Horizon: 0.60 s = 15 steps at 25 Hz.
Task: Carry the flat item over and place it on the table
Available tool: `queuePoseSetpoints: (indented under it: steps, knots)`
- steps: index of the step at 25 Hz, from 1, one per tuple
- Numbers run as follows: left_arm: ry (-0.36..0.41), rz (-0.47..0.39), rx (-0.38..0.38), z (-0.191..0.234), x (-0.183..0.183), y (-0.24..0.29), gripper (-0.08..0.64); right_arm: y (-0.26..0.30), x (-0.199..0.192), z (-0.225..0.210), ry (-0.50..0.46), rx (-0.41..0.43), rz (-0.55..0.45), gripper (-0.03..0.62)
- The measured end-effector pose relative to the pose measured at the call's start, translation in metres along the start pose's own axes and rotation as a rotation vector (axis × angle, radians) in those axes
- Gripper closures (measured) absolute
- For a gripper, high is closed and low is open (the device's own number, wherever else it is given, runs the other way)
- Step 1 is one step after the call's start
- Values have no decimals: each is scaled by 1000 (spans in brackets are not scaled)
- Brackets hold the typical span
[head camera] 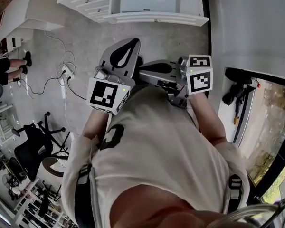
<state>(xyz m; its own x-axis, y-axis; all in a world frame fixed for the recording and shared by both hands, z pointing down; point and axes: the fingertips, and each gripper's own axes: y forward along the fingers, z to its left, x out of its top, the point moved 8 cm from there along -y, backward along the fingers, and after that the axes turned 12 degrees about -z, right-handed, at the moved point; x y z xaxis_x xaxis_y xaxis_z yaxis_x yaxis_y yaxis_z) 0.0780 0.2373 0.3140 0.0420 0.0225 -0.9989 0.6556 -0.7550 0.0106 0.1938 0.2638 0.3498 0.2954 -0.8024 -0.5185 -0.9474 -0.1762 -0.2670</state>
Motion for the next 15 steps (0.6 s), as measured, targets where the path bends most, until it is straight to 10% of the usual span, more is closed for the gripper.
queuePoseSetpoints:
  steps: [15]
  knots:
    - [-202,-79,-23,120,-22,15,540,84,50,-44,18,133,-11,586]
